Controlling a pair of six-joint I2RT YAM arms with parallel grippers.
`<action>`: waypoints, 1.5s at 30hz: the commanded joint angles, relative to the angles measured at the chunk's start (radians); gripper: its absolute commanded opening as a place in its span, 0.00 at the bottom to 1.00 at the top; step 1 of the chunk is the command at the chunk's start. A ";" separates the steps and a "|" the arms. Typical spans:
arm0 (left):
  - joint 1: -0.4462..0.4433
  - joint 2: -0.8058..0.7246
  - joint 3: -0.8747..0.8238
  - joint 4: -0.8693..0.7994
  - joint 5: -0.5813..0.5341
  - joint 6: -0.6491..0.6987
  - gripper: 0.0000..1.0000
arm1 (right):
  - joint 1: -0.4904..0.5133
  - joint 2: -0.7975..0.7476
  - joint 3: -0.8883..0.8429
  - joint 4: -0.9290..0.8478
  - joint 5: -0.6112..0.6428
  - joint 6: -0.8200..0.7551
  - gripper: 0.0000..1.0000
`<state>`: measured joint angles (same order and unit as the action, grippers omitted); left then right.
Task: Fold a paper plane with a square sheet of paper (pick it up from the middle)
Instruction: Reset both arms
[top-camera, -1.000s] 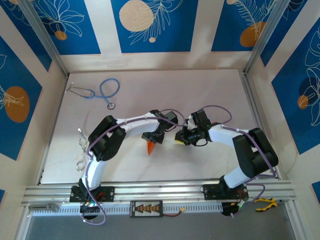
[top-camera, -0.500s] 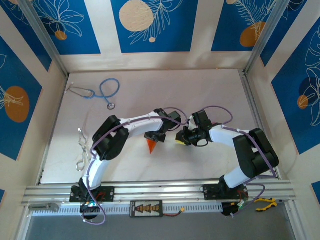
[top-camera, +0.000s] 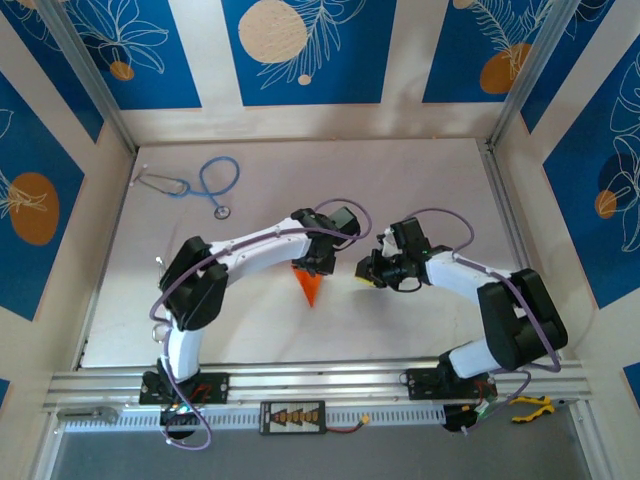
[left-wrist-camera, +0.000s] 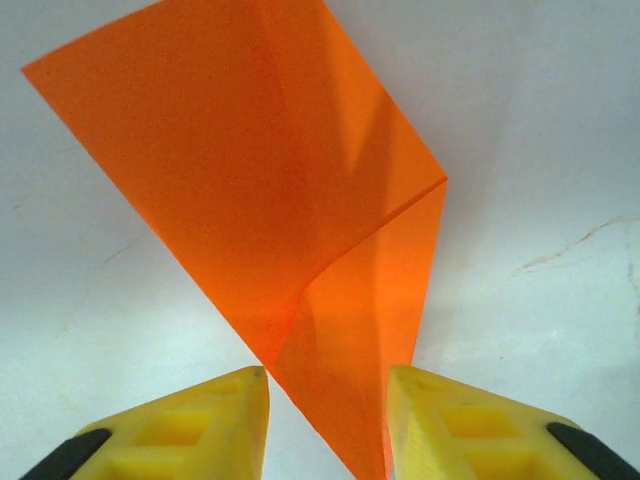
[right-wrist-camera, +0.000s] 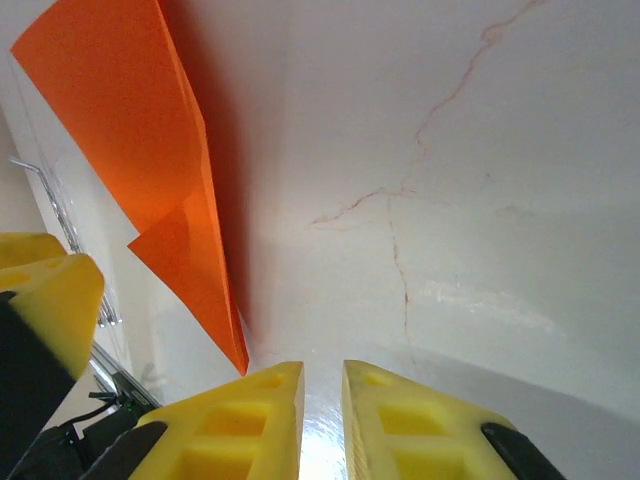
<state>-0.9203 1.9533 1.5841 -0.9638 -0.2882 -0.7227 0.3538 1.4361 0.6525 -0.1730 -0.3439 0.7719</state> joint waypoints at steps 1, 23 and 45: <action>0.005 -0.082 -0.027 0.016 0.010 0.010 0.40 | -0.018 -0.048 0.019 -0.072 0.027 -0.042 0.19; 0.628 -1.067 -1.115 0.883 -0.285 0.563 1.00 | -0.166 -0.165 -0.180 0.588 0.641 -0.720 1.00; 0.838 -0.397 -1.227 1.924 0.058 0.726 1.00 | -0.321 0.086 -0.258 1.023 0.557 -0.659 0.99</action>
<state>-0.0914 1.5612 0.3168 0.9401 -0.2623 0.0074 0.0429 1.5169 0.3923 0.8028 0.1585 0.0952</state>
